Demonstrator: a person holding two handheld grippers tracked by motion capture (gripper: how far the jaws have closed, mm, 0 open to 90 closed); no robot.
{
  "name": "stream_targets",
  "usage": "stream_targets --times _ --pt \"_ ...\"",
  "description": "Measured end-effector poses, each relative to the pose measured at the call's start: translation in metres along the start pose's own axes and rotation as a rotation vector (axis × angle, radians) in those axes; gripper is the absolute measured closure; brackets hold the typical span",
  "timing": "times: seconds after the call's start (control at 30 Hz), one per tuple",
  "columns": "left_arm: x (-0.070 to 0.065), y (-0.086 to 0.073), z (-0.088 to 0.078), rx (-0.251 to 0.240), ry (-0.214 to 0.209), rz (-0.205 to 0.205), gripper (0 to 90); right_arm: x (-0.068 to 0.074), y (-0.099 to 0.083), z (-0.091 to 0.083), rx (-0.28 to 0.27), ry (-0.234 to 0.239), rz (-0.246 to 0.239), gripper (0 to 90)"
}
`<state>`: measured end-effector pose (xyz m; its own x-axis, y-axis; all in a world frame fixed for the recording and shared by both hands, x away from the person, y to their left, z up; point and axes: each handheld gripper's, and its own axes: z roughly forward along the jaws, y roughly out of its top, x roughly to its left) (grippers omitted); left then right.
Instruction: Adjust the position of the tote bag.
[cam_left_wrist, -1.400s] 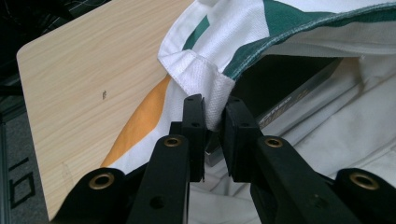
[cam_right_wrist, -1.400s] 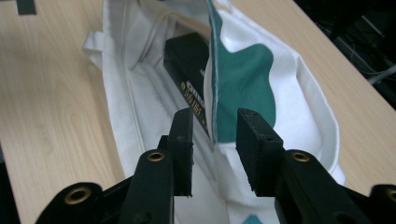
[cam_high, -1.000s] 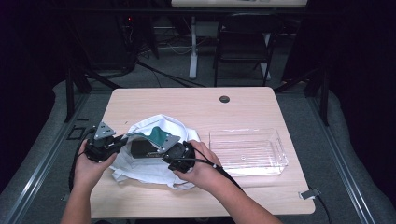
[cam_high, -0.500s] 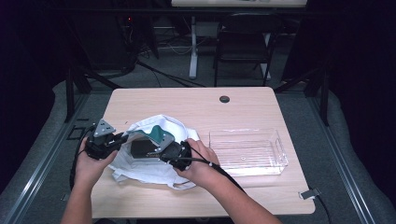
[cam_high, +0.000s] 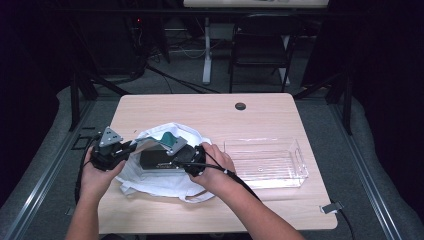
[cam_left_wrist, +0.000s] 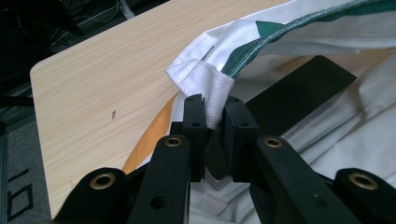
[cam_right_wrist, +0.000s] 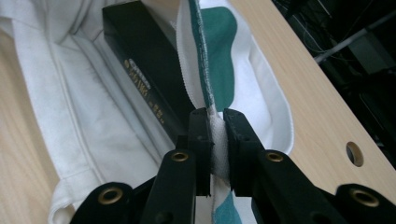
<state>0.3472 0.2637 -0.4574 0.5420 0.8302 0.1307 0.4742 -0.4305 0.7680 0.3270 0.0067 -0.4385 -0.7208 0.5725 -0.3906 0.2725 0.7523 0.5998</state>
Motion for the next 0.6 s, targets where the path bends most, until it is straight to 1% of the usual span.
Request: stream_targets --times 0.1,0.13,0.17,0.2,0.23,0.27,0.33,0.43,0.53,0.57,0.6 --pt "-0.001 0.002 0.000 0.002 0.007 0.004 81.2 -0.003 0.001 0.000 -0.006 -0.013 0.012 82.4" --pt "-0.001 0.003 -0.001 0.009 0.015 0.014 81.2 -0.006 0.001 0.000 -0.011 -0.025 0.027 82.4" --pt "-0.001 0.003 -0.001 0.009 0.015 0.014 81.2 -0.006 0.001 0.000 -0.011 -0.025 0.027 82.4" --pt "-0.002 0.002 0.000 0.012 0.019 0.014 81.2 -0.009 0.003 0.000 -0.013 -0.028 0.043 82.4" --pt "-0.001 0.002 0.000 0.018 0.023 0.016 81.3 -0.011 0.004 0.000 -0.005 -0.033 0.042 82.5" --pt "-0.001 0.002 0.000 0.020 0.026 0.014 81.2 -0.011 0.005 0.002 -0.022 -0.036 0.059 82.5" --pt "-0.002 0.003 0.000 0.019 0.028 0.011 81.2 -0.014 0.007 0.002 -0.018 -0.047 0.064 82.5" --pt "-0.003 0.004 0.000 0.024 0.038 0.018 81.3 -0.019 0.010 0.003 -0.021 -0.051 0.086 82.5" --pt "-0.004 0.005 0.000 0.027 0.038 0.015 81.3 -0.022 0.010 0.004 -0.024 -0.049 0.100 82.5" --pt "-0.004 0.006 0.000 0.028 0.042 0.020 81.3 -0.023 0.010 0.005 -0.019 -0.052 0.099 82.5" --pt "-0.004 0.009 0.000 0.038 0.045 0.030 81.3 -0.026 0.010 0.006 -0.019 -0.046 0.113 82.5"
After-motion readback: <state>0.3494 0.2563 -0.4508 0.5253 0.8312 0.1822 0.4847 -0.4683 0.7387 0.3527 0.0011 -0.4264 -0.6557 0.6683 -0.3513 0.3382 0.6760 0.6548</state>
